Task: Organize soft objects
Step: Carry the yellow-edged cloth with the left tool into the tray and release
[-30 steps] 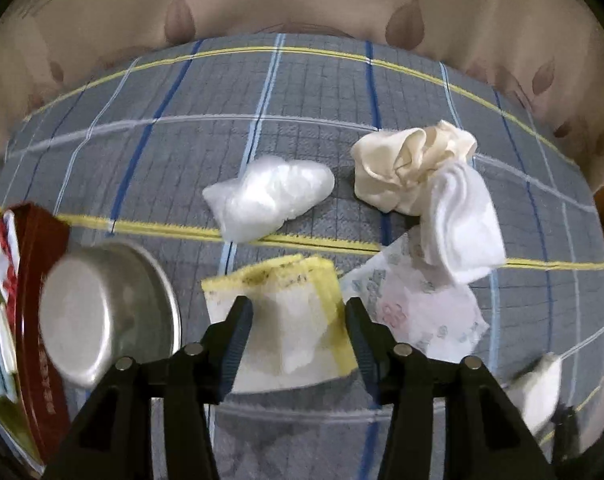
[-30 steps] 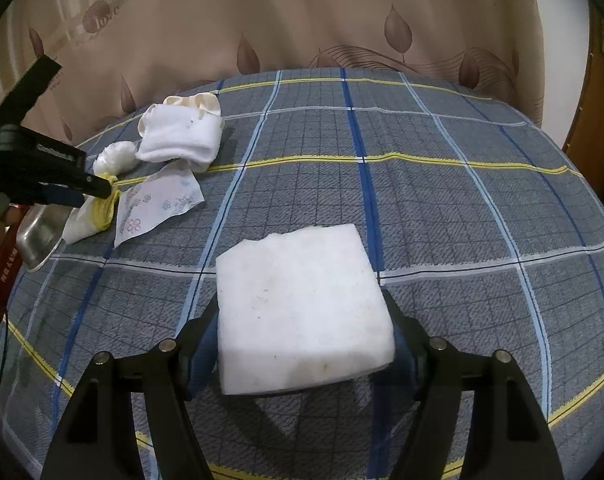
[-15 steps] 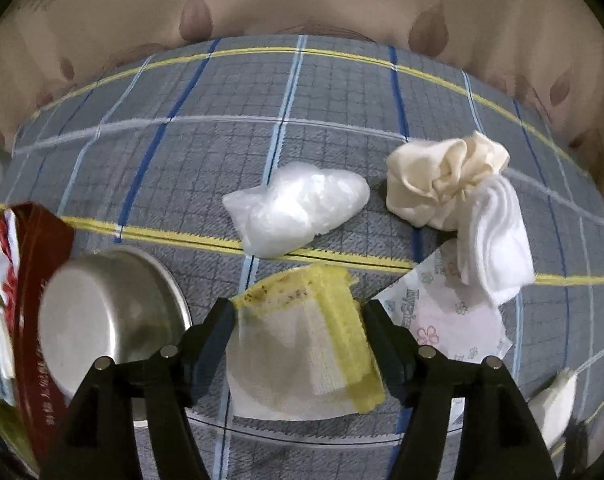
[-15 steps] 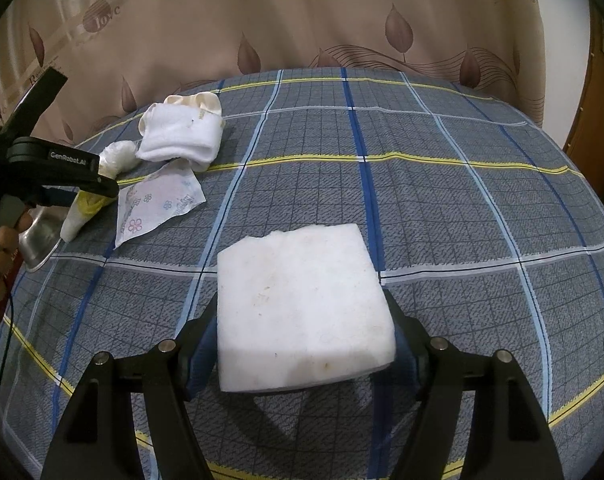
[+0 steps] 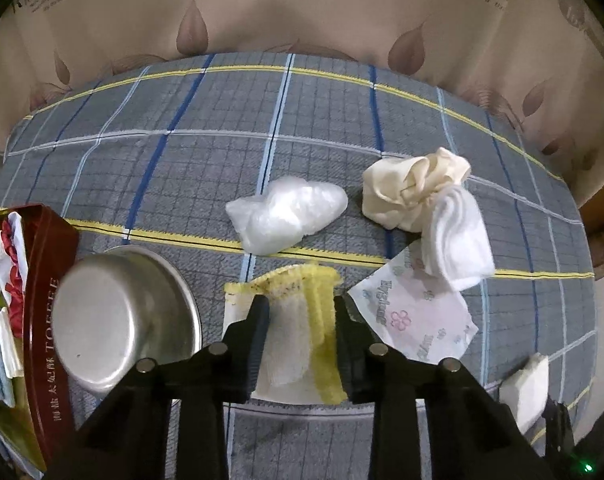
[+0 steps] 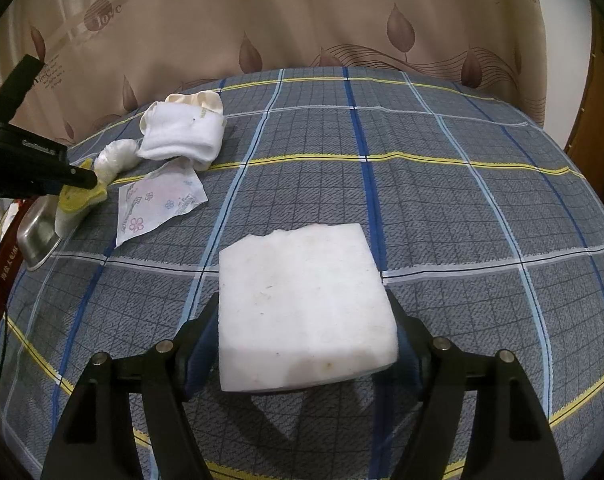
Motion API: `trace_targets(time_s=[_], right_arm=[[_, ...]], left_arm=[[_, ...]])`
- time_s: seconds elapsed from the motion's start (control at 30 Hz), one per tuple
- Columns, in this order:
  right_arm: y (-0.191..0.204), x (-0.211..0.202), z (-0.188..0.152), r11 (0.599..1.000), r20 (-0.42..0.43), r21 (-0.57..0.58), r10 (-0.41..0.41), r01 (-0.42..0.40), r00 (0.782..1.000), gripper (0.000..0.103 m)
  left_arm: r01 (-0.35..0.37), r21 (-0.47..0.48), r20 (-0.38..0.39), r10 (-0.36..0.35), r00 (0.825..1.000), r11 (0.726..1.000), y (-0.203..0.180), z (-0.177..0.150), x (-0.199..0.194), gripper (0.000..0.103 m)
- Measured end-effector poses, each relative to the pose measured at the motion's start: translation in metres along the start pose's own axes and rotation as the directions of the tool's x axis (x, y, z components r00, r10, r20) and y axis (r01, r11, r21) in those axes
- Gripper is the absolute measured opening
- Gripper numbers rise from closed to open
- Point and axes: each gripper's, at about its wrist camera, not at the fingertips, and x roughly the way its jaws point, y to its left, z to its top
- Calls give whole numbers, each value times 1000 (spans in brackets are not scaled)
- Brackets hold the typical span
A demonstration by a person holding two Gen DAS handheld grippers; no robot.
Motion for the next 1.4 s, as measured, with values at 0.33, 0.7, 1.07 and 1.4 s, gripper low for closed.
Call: trace_targets(time_s=[0.33,0.7,1.07,1.4], right_arm=[[0,0,0,1000,0,1,-1,1,1000,73],[1,0,0,1000,-1,1,-2,2,1000,74],[1,0,-1,1000,-2,-3,-6,6,1000,74],[2,1,-2,1000,-5,-12,-13,13,1000,74]], left_arm=[[46,12,-3,-46,999,999,2,-3,-15,22],[94,21,0,-94,996,995,-2,-2,-32,21],[102,72,35,-105,994,992,-3,-3,-66,20],[45,79,92,-52,994,996,36,-4,-111,20]])
